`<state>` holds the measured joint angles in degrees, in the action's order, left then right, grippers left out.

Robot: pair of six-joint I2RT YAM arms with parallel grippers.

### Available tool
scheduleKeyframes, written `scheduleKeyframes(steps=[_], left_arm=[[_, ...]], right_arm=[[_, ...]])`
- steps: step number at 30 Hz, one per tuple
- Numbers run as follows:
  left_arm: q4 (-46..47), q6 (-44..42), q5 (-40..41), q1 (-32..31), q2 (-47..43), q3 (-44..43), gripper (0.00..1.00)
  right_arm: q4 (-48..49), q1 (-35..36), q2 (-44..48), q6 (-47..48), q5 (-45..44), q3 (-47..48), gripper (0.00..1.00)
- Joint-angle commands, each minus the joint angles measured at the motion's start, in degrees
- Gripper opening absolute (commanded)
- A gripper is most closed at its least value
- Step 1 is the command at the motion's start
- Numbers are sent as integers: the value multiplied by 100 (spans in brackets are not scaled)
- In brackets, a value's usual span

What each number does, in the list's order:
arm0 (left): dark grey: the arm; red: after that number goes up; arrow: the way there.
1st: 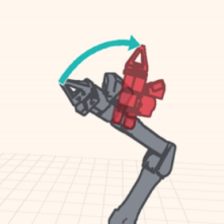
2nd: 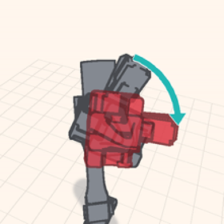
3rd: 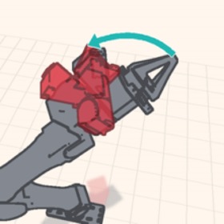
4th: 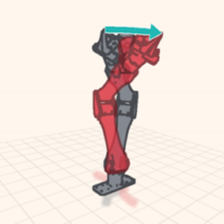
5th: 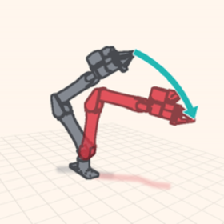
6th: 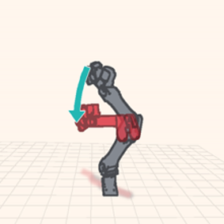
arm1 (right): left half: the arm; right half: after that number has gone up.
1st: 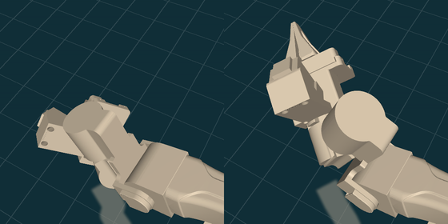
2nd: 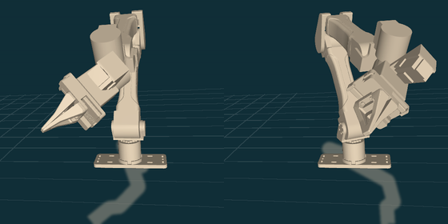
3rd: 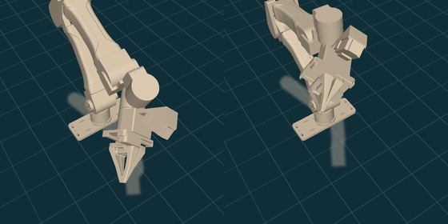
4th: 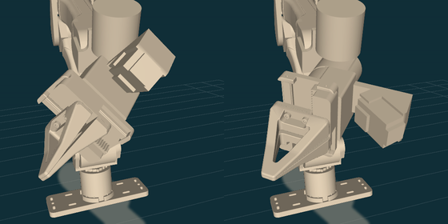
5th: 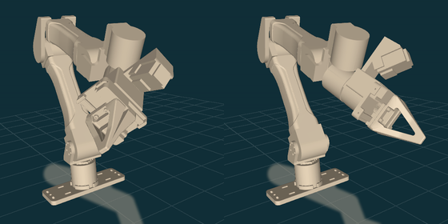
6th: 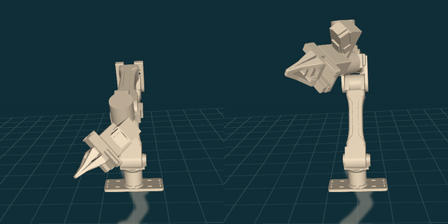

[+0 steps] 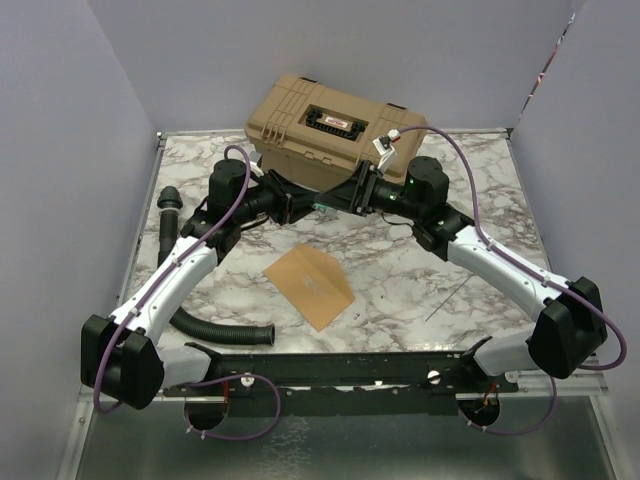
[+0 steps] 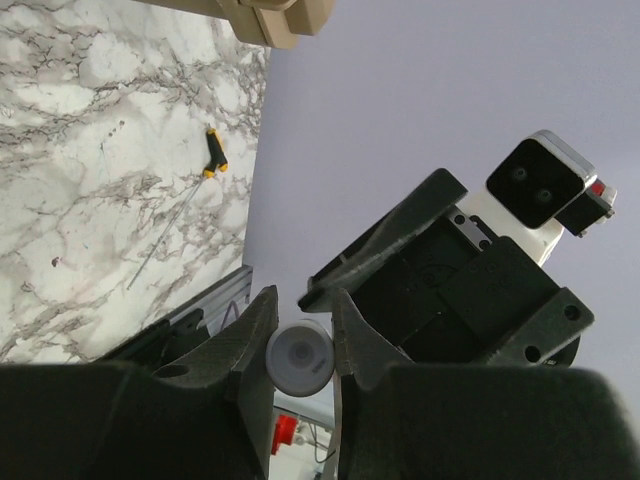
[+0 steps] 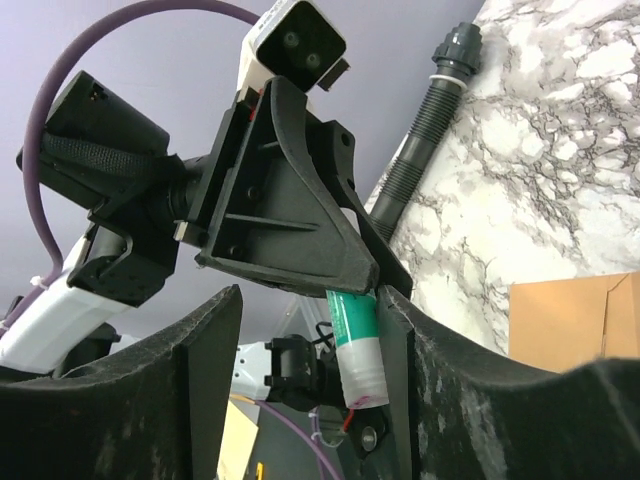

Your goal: Place the letter into the envelope and seal it

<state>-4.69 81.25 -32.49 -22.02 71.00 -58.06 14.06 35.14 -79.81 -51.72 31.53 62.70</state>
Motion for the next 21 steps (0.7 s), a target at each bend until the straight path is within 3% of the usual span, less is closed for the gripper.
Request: scheduleKeyframes(steps=[1, 9, 17, 21], left_arm=[[401, 426, -65, 39, -28, 137, 0], [446, 610, -52, 40, -107, 53, 0], [451, 656, -2, 40, -97, 47, 0], [448, 664, 73, 44, -145, 103, 0]], right_arm=[[435, -7, 132, -453, 112, -250, 57], [762, -7, 238, -798, 206, -613, 56], [1054, -15, 276, -984, 278, -772, 31], [1038, -54, 341, -956, 299, -883, 13]])
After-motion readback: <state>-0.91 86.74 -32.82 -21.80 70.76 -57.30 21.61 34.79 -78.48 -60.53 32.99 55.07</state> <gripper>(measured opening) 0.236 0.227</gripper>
